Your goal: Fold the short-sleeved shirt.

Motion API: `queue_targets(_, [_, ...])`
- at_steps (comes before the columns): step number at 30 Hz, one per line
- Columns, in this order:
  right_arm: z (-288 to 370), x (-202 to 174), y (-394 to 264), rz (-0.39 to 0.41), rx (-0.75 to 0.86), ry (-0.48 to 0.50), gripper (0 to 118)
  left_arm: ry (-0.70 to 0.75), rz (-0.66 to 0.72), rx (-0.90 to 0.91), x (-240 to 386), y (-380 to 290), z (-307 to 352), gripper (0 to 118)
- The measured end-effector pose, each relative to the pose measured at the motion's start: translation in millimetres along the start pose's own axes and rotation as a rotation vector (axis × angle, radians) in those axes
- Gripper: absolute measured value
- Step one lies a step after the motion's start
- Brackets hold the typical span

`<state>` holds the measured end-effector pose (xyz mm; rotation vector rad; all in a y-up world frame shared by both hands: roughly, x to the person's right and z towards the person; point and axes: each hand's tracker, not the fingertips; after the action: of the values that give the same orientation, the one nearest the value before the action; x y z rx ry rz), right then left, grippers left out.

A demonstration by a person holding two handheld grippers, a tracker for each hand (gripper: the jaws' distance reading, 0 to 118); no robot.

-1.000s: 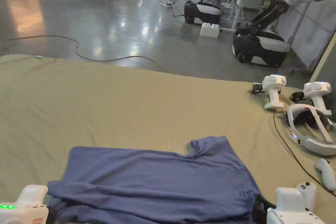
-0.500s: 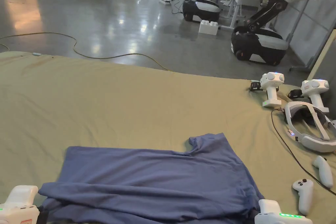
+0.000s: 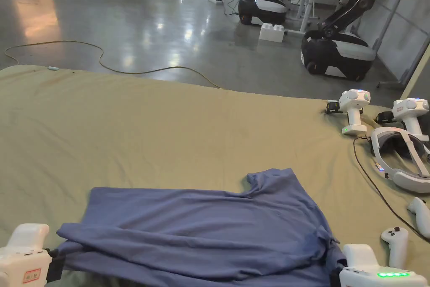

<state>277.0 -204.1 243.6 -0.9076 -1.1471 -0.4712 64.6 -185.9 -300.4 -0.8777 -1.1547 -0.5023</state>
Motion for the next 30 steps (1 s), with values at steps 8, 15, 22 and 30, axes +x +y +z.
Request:
queue_targets(8, [47.1,15.6,-20.4,-0.011,0.004,0.002,6,-0.039,0.023,-0.017,-18.7,-18.1,30.9,7])
queue_targets(15, [37.7,0.4,-93.6,0.001,-0.111,-0.012,6,-0.019,0.023,-0.162,-23.0,-90.0,14.7,7])
queue_targets(22, [15.2,-11.2,-123.3,-0.015,-0.132,-0.029,7,-0.015,0.077,-0.170,-27.1,-114.7,-3.9,7])
queue_targets(30, [48.0,-18.7,-90.9,0.026,0.007,-0.145,65,0.031,0.077,-0.082,-17.5,-86.4,13.7,45])
